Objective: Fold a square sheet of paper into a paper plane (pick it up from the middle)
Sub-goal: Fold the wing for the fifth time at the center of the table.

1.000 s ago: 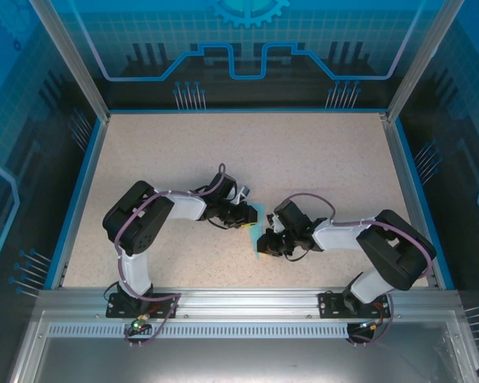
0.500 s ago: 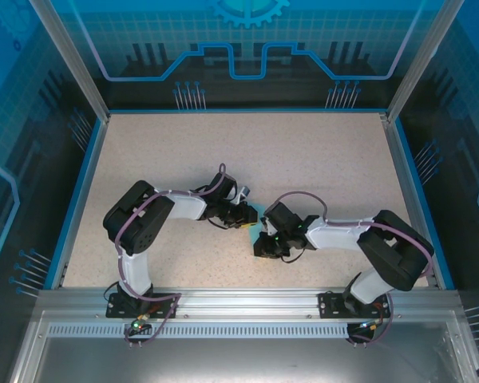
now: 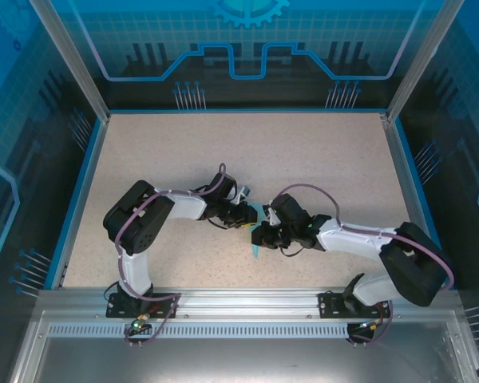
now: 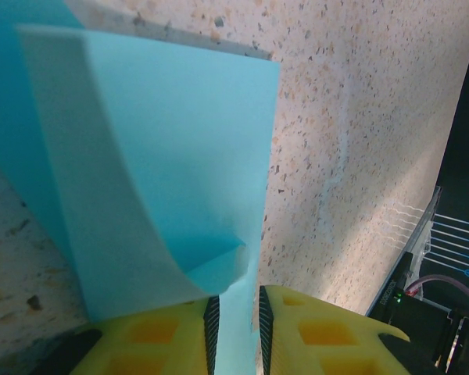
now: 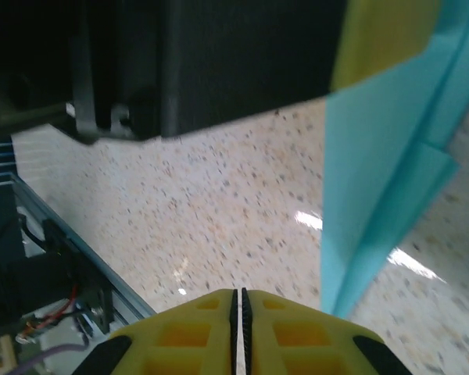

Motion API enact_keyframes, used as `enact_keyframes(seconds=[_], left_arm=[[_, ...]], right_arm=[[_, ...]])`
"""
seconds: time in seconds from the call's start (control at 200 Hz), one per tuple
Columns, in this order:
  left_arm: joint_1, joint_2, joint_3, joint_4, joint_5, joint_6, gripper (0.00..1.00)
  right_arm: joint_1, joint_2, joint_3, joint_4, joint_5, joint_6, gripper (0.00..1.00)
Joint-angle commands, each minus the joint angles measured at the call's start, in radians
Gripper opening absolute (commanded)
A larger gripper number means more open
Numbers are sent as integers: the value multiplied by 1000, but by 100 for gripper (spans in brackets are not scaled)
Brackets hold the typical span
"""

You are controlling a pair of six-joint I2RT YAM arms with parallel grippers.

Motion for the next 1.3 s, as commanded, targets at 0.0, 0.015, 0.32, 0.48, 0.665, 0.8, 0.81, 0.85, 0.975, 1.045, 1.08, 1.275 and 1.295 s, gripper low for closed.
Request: enact_keyframes(seconds=[0.0, 0.015, 0.32, 0.48, 0.665, 0.8, 0.81, 0.85, 0.975, 1.045, 1.08, 1.275, 1.295], left_arm=[[-3, 57, -11, -93, -28, 25, 24], [-2, 57, -12, -93, -28, 26, 24], [-2, 69, -5, -98, -27, 27, 24], [-3, 72, -2, -101, -27, 23, 24], [-2, 75, -3, -106, -28, 23, 24], [-2, 77, -3, -108, -28, 25, 24], [-2, 77, -3, -108, -29, 24, 24], [-2, 77, -5, -109, -29, 26, 24], [-2, 79, -8, -106, -26, 24, 24], [-2, 80, -9, -106, -24, 24, 24], [-2, 80, -10, -105, -24, 23, 24], [-2, 82, -8, -103, -17, 23, 24], [-3, 82, -7, -103, -17, 23, 24]], right_arm=[[-28, 78, -40, 175, -49, 85, 12], [-29, 88, -49, 191, -55, 93, 12], [-6, 160, -123, 201, -106, 101, 13], [27, 141, -139, 110, -85, 75, 14], [63, 107, -128, 26, -72, 59, 14], [67, 73, -147, 2, -72, 63, 15], [69, 71, -147, -2, -74, 61, 15], [72, 63, -147, -23, -72, 55, 15], [72, 26, -147, -56, -65, 47, 15], [69, -19, -140, -73, -30, 47, 15], [62, -43, -138, -69, -21, 47, 15], [-16, -116, -120, 36, -16, 69, 18], [-21, -111, -111, 56, -24, 72, 18]])
